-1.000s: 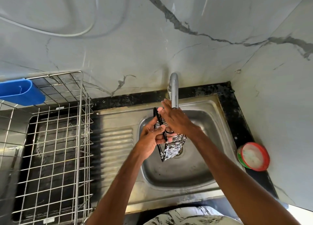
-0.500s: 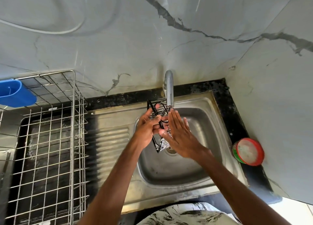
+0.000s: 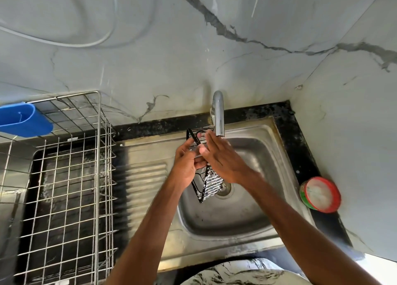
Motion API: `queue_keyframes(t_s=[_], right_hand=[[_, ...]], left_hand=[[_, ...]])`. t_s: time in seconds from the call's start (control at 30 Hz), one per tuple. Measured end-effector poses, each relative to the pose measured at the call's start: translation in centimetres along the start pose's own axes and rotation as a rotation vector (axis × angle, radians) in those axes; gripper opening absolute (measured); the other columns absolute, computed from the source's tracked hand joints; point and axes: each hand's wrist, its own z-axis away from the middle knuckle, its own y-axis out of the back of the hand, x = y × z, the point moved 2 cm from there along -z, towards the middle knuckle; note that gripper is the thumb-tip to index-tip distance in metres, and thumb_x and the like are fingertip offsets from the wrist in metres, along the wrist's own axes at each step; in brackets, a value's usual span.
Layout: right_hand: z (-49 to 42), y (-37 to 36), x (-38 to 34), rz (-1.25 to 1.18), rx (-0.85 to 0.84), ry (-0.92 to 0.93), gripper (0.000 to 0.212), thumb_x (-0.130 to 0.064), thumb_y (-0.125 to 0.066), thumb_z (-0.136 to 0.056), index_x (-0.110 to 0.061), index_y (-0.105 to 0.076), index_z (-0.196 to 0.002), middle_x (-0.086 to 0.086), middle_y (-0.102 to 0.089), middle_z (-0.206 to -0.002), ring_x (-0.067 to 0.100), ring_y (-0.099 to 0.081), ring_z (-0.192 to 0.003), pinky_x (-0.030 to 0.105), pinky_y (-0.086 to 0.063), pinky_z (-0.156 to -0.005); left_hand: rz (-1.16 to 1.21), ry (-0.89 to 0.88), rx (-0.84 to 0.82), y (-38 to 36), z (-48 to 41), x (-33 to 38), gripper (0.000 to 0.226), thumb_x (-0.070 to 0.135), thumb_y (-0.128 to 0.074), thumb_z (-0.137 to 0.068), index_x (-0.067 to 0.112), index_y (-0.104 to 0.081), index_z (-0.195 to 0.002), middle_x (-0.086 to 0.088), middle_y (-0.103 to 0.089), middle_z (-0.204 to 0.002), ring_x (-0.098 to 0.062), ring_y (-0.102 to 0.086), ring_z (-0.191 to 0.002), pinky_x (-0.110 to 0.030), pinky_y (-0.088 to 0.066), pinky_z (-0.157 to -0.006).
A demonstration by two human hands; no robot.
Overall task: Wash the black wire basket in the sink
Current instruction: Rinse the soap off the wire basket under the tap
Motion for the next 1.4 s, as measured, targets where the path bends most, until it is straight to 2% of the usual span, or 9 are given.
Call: queue_keyframes(t_s=[0.33,0.47,0.6,0.73,0.93,1.0,1.13,1.23,1.4], right_hand=[[5.3,-1.5,3.3,0.003,0.128,0.033,0.081,-0.067,-0.012,-0.100,-0.019,0.014,-0.160,-0.003,0.021,-0.167,0.011,0.021,-0.153,0.038,0.005,-0.125],[-0.9,0.2,5.4,-0.179,0.084,-0.041,0.076,-0.074,-0.019,-0.098,-0.030,-0.015,-0.160,0.001,-0.013,-0.168,0.022,-0.012,-0.156,0.052,-0.020,-0.124],[-4.4,0.5,7.0,-0.401,0.106,-0.078,0.047,-0.057,-0.040,-0.105,-0.021,-0.054,-0.131,0.014,-0.052,-0.132,0.024,-0.053,-0.124,0.048,-0.048,-0.101],[-4.6,3.1,5.6,-0.661,0.147,-0.093,0.023,-0.030,-0.046,-0.107,-0.023,-0.067,-0.111,0.001,-0.068,-0.110,0.009,-0.062,-0.097,0.038,-0.050,-0.088],[-3.9,3.6,6.3,-0.905,0.013,-0.381,0.038,-0.047,-0.051,-0.101,-0.028,-0.064,-0.132,0.000,-0.056,-0.136,0.031,-0.058,-0.114,0.043,-0.056,-0.074],[-3.7,4.0,6.2,-0.877,0.062,-0.407,0.034,-0.040,-0.046,-0.105,-0.027,-0.065,-0.129,0.001,-0.060,-0.128,0.029,-0.059,-0.110,0.039,-0.054,-0.071],[-3.8,4.3,5.2,-0.723,0.139,-0.409,0.030,-0.027,-0.043,-0.107,-0.016,-0.068,-0.120,0.008,-0.069,-0.109,0.026,-0.066,-0.094,0.036,-0.056,-0.065],[-4.3,4.3,4.2,-0.438,0.205,-0.343,0.029,-0.019,-0.049,-0.104,-0.007,-0.065,-0.125,0.017,-0.065,-0.111,0.029,-0.067,-0.089,0.047,-0.060,-0.077],[-0.7,0.6,0.7,0.087,0.242,-0.283,0.058,-0.047,-0.022,-0.107,-0.015,-0.044,-0.149,0.020,-0.017,-0.165,0.044,-0.012,-0.152,0.063,-0.014,-0.121]], left_hand=[[-0.013,0.083,0.086,-2.0,-1.9,0.2,0.024,-0.005,-0.053,-0.103,0.004,-0.063,-0.123,-0.019,-0.079,-0.091,-0.030,-0.079,-0.080,-0.036,-0.065,-0.064],[-0.071,0.165,0.153,-3.0,-3.5,1.1,0.017,-0.004,-0.054,-0.102,0.006,-0.068,-0.105,-0.015,-0.078,-0.088,-0.025,-0.077,-0.082,-0.037,-0.065,-0.073],[-0.099,0.242,0.222,-3.9,-4.9,2.4,0.014,-0.007,-0.054,-0.100,-0.001,-0.064,-0.092,-0.017,-0.072,-0.089,-0.026,-0.073,-0.085,-0.034,-0.064,-0.069],[-0.128,0.220,0.244,-4.6,-5.9,3.4,0.009,-0.006,-0.055,-0.100,-0.005,-0.064,-0.097,-0.020,-0.073,-0.097,-0.026,-0.074,-0.081,-0.032,-0.064,-0.063],[-0.368,0.129,0.236,-6.2,-6.6,3.3,0.021,0.007,-0.063,-0.100,-0.005,-0.068,-0.115,-0.017,-0.073,-0.096,-0.017,-0.075,-0.073,-0.028,-0.062,-0.064],[-0.467,0.101,0.180,-6.4,-6.0,3.2,0.015,0.007,-0.059,-0.102,-0.001,-0.071,-0.104,-0.022,-0.074,-0.097,-0.013,-0.071,-0.063,-0.023,-0.053,-0.050],[-0.601,0.099,0.019,-5.6,-4.7,2.5,0.027,0.011,-0.045,-0.108,0.014,-0.069,-0.095,-0.013,-0.077,-0.102,-0.020,-0.073,-0.088,-0.028,-0.058,-0.074],[-0.406,0.191,-0.021,-4.4,-4.7,2.0,0.030,0.012,-0.041,-0.111,0.008,-0.070,-0.108,-0.008,-0.080,-0.088,-0.022,-0.077,-0.081,-0.036,-0.062,-0.076],[-0.256,0.246,0.129,-4.8,-4.9,1.8,0.028,0.008,-0.045,-0.108,0.009,-0.069,-0.095,-0.004,-0.065,-0.071,-0.015,-0.057,-0.062,-0.031,-0.048,-0.063]])
